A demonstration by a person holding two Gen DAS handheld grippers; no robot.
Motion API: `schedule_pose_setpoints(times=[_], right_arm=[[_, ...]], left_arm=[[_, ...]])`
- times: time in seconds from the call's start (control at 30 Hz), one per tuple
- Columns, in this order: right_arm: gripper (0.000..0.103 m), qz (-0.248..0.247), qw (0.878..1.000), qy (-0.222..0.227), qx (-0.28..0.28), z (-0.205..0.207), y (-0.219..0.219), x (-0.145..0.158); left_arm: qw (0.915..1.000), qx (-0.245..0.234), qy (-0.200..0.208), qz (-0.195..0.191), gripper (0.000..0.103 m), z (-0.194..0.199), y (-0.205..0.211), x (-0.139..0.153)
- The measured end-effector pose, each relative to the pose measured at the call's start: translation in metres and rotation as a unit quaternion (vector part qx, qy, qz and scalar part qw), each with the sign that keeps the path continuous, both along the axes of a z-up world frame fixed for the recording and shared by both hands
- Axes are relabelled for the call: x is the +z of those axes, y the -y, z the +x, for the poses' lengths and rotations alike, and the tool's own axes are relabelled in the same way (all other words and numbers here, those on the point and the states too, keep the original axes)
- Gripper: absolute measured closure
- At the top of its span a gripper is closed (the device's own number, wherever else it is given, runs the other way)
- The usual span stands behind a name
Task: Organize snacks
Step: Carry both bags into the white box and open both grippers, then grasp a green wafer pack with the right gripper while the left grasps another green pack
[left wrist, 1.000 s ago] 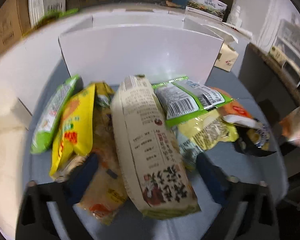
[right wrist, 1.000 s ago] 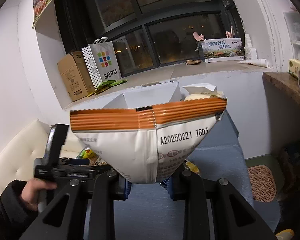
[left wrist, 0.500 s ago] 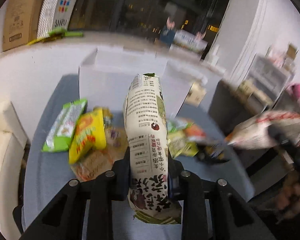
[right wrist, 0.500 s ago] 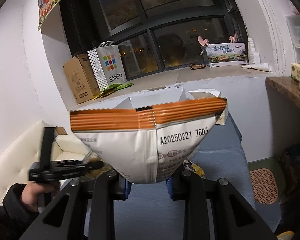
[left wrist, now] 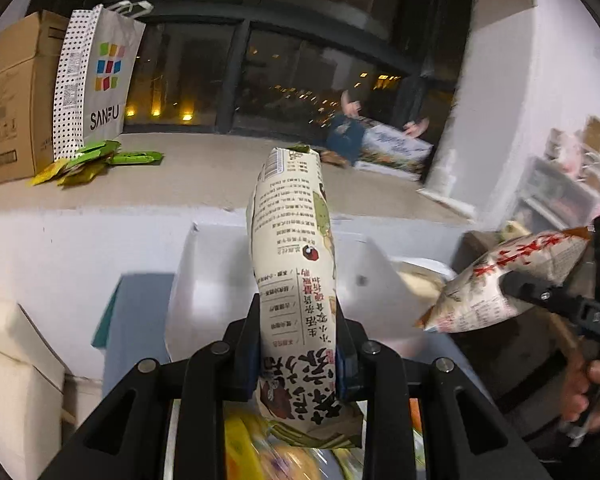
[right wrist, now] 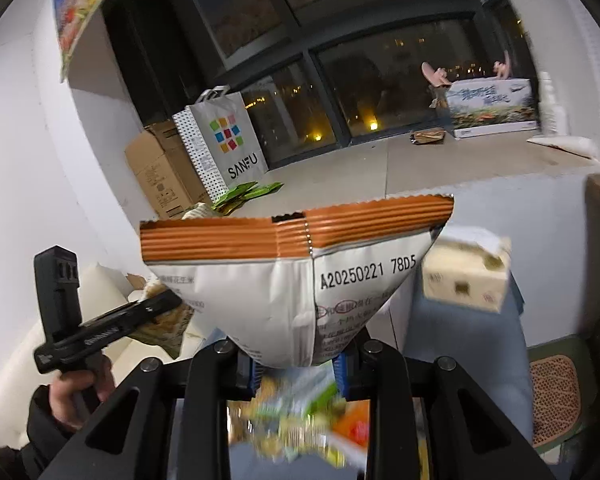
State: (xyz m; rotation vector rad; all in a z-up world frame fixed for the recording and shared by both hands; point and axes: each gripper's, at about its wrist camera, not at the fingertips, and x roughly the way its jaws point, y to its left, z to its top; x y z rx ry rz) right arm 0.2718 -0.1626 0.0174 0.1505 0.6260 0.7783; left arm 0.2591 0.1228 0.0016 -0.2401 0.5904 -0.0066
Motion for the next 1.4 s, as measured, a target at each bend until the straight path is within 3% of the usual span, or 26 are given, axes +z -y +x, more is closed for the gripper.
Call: schedule_pose_setpoints(times=[0.07, 0.23, 0.27, 0.3, 0.33, 0.37, 0.43, 0.53, 0.63, 0.97, 1.07, 1.13, 1.4], right_arm=[[0.074, -0.038, 0.999, -0.006, -0.001, 0.034, -0.025, 0.005], [0.073, -0.120, 0.991, -0.067, 0.002, 0.098, -0.071, -0.016], [0.073, -0.137, 0.987, -0.081, -0.002, 0.110, -0.079, -0.022], [0.071, -0.156, 0.983, -0.098, 0.003, 0.118, -0.085, -0.028], [0.066, -0.182, 0.974, -0.132, 0.015, 0.131, -0.096, -0.039], [0.040, -0.192, 0.970, -0.146, 0.024, 0.138, -0.103, -0.044], [0.000, -0.232, 0.964, -0.131, 0.006, 0.148, -0.117, -0.047], [0.000, -0.281, 0.957, -0.059, -0.033, 0.143, -0.130, -0.035], [0.000, -0.237, 0.970, -0.051, -0.026, 0.130, -0.129, -0.025], [0.000, -0.131, 0.991, -0.009, -0.036, 0.084, -0.088, 0.008], [0.000, -0.102, 0.994, -0.003, -0.036, 0.055, -0.065, 0.011], [0.000, -0.085, 0.996, 0.004, -0.033, 0.026, -0.048, 0.008], [0.000, -0.073, 0.997, 0.001, -0.029, -0.079, -0.002, -0.040]], left_arm=[[0.9999, 0.000, -0.012, -0.011, 0.072, 0.029, -0.011, -0.008], [0.9988, -0.004, -0.048, 0.014, 0.068, 0.070, -0.013, -0.031], [0.9982, -0.003, -0.059, 0.012, 0.062, 0.074, -0.015, -0.036], [0.9971, 0.002, -0.074, 0.015, 0.044, 0.078, -0.016, -0.040], [0.9963, 0.009, -0.084, 0.019, 0.031, 0.078, -0.018, -0.043], [0.9959, 0.014, -0.086, 0.024, 0.004, 0.078, -0.019, -0.045], [0.9955, 0.024, -0.080, 0.045, 0.000, 0.073, -0.022, -0.047], [0.9956, 0.025, -0.074, 0.053, 0.000, 0.059, -0.026, -0.043], [0.9970, 0.027, -0.052, 0.051, 0.000, 0.042, -0.033, -0.035], [0.9980, 0.014, 0.028, 0.054, 0.000, -0.047, -0.025, -0.008], [0.9981, -0.004, 0.025, 0.057, 0.000, -0.082, -0.011, -0.010], [0.9988, -0.014, 0.014, 0.046, 0.000, -0.111, 0.000, -0.014], [0.9981, -0.016, 0.056, 0.019, 0.000, -0.205, 0.042, -0.031]])
